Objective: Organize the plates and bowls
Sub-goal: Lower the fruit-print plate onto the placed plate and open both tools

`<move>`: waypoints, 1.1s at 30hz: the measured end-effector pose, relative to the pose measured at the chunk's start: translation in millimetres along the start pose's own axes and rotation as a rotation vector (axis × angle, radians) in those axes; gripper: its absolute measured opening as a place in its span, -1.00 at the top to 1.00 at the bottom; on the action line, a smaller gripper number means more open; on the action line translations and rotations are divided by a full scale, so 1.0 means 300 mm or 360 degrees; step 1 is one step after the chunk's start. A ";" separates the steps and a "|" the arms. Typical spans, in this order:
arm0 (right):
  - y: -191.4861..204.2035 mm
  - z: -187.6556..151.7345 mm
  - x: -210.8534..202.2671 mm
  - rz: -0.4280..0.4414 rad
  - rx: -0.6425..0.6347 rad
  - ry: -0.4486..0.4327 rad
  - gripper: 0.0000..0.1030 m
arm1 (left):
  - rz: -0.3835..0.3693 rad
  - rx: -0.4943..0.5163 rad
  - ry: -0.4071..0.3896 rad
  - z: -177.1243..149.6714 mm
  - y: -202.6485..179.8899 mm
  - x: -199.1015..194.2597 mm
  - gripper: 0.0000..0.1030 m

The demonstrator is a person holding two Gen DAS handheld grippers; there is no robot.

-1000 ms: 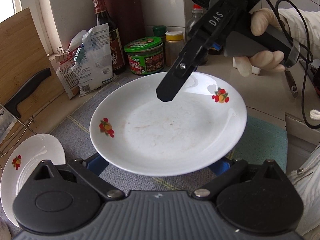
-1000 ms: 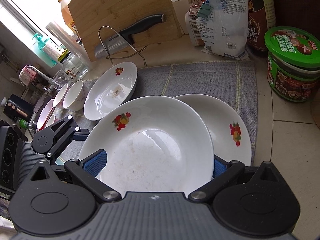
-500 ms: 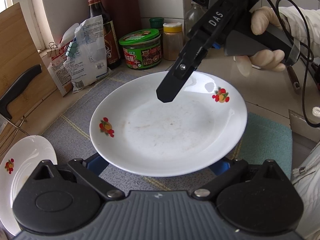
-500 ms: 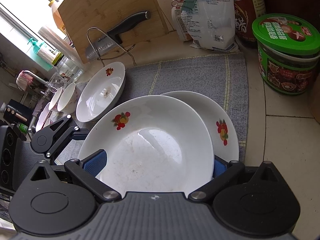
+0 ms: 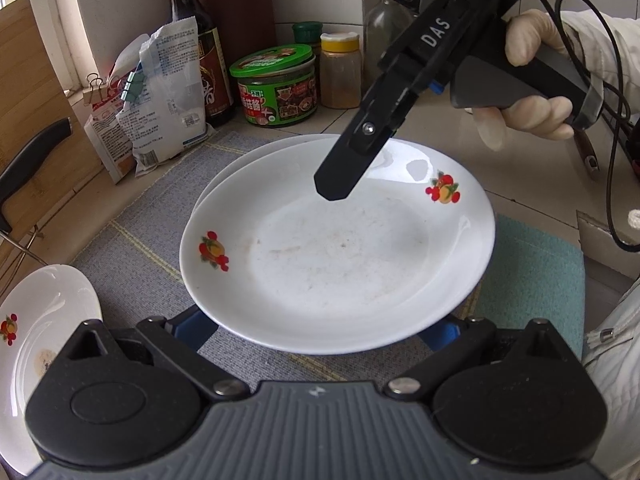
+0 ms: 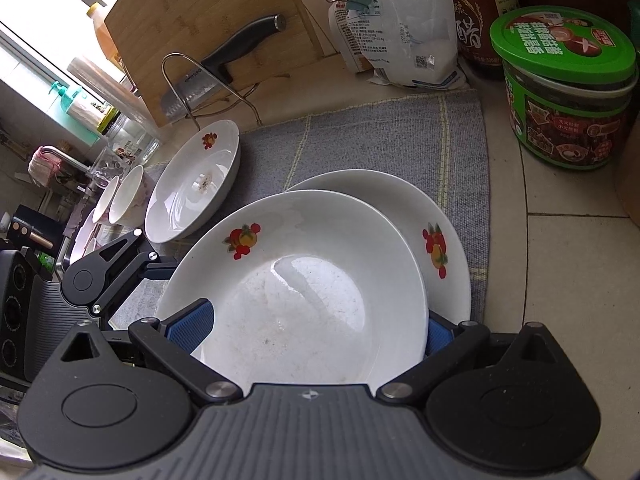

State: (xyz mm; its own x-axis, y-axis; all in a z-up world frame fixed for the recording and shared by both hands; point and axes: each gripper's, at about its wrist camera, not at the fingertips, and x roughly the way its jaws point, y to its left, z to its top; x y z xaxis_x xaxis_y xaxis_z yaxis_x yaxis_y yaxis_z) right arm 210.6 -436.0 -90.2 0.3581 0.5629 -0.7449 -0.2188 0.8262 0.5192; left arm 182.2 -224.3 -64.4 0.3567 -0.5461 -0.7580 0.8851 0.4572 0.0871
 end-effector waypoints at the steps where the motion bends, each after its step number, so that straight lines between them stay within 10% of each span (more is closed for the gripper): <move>1: 0.000 -0.001 0.000 -0.0002 0.0001 0.0000 -1.00 | 0.0003 -0.0005 0.0002 -0.002 0.001 0.001 -0.97; 33: 0.069 -0.033 -0.046 -0.0277 0.0020 0.0028 -1.00 | 0.0037 -0.0050 -0.0042 -0.011 -0.007 -0.010 -0.98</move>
State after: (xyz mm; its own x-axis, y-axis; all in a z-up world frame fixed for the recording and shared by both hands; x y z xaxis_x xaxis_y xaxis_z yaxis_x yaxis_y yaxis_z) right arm 192.0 -426.4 -73.3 0.3738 0.4116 -0.8312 -0.1432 0.9110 0.3867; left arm 178.3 -221.2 -64.5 0.3854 -0.5531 -0.7386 0.8668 0.4916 0.0842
